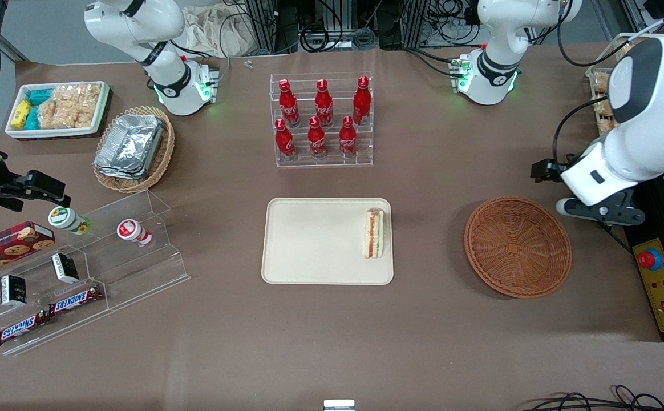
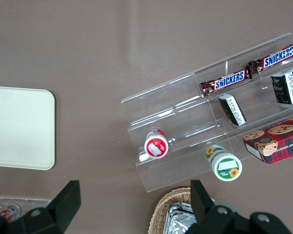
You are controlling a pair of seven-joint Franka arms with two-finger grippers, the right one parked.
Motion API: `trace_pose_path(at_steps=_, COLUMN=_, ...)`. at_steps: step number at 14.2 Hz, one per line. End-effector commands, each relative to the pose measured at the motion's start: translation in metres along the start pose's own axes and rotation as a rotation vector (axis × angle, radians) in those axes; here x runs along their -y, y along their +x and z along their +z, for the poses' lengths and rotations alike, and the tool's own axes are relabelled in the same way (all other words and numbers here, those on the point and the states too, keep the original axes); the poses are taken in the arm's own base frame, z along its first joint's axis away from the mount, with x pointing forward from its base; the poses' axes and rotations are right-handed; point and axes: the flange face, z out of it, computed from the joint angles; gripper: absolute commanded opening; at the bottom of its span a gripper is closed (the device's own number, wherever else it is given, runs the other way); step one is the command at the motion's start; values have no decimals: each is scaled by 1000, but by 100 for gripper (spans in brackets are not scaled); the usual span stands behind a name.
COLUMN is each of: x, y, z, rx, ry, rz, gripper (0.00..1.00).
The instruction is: Place sandwich from basket to tray
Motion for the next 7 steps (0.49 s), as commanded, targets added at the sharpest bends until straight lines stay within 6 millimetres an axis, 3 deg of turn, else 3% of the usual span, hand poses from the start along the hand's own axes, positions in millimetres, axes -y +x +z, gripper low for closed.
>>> trace_pose_path(at_steps=1, x=0, y=-9, z=-1, rx=-22, ry=31, rz=50, gripper=100)
trace_pose_path(at_steps=7, x=3, y=21, z=-17, rx=-48, ry=62, rz=49, gripper=100)
